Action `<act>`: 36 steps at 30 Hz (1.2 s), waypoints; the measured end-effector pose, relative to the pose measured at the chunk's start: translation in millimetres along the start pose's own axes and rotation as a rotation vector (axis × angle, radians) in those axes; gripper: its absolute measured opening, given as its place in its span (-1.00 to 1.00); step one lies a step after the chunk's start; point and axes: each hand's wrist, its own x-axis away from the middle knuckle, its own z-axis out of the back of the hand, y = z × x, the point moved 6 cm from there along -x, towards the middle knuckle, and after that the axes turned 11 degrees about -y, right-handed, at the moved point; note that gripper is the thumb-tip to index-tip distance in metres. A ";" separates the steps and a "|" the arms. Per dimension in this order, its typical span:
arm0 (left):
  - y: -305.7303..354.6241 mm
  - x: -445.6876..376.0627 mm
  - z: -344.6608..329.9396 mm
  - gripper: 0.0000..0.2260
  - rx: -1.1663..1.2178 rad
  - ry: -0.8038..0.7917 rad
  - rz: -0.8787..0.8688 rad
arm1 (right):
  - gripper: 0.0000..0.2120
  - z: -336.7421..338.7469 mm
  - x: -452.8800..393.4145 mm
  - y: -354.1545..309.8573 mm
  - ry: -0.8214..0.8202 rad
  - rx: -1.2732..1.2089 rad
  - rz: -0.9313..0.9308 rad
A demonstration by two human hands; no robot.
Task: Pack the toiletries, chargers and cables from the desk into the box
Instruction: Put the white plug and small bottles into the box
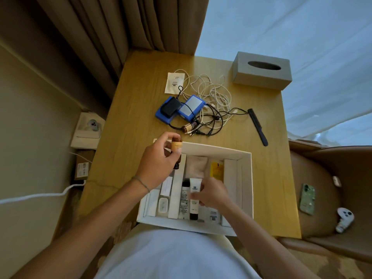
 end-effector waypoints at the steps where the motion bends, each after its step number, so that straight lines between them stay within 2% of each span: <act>1: -0.5 2.5 -2.9 -0.76 -0.013 -0.005 0.007 | -0.76 -2.3 -0.2 3.3 0.015 0.018 -0.014; 9: -9.8 10.7 -29.2 -0.73 -0.045 -0.100 0.083 | -0.64 -7.3 0.2 -1.0 0.058 0.158 -0.028; 16: -30.7 10.7 -58.5 -0.78 -0.190 -0.322 0.221 | -0.61 -9.3 6.5 -6.9 0.090 0.352 0.001; 19: -43.2 15.1 -72.0 -0.79 -0.279 -0.422 0.289 | -0.71 -3.1 8.7 0.9 0.075 0.261 0.014; 25: -57.5 25.9 -93.7 -0.78 -0.464 -0.523 0.302 | -0.76 9.7 17.0 8.4 0.141 0.146 0.062; 36: -54.8 27.8 -97.9 -0.83 -0.804 -0.527 0.194 | -0.79 23.3 21.5 -4.3 0.199 0.040 0.160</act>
